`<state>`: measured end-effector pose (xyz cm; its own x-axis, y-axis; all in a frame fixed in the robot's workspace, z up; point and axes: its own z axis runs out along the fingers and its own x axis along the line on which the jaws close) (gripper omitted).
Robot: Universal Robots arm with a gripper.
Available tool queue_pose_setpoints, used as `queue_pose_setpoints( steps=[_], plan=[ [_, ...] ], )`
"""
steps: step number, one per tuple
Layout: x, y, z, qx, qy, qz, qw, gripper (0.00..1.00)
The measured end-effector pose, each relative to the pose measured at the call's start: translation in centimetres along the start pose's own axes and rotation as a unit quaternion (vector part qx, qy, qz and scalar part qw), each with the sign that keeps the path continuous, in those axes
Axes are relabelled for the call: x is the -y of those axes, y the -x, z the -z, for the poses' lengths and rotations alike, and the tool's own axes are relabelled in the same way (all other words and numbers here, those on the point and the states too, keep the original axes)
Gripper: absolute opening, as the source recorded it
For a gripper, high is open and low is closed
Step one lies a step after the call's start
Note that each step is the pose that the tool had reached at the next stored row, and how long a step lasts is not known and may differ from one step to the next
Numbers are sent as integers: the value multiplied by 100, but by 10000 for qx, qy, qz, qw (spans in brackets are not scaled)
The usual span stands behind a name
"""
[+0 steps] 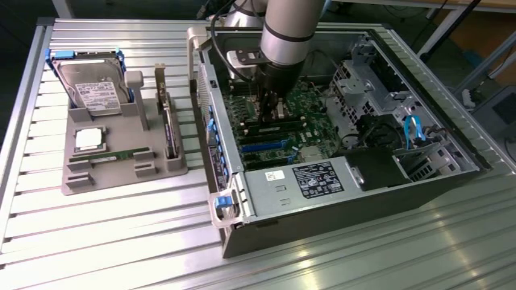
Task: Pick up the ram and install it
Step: 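Press down the ram until it locks into place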
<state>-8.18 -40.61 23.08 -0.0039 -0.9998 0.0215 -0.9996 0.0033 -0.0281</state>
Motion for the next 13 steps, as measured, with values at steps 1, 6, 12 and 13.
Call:
queue_pose_setpoints(
  steps=[1, 6, 12, 13],
  plan=[
    [0, 0, 0, 0, 0, 0, 10000, 10],
    [0, 0, -5, 0, 0, 0, 10000, 10],
    [11, -2, 116, 1, 26, 0, 10000, 10],
    [13, -3, 157, 1, 29, 0, 10000, 10]
  ],
)
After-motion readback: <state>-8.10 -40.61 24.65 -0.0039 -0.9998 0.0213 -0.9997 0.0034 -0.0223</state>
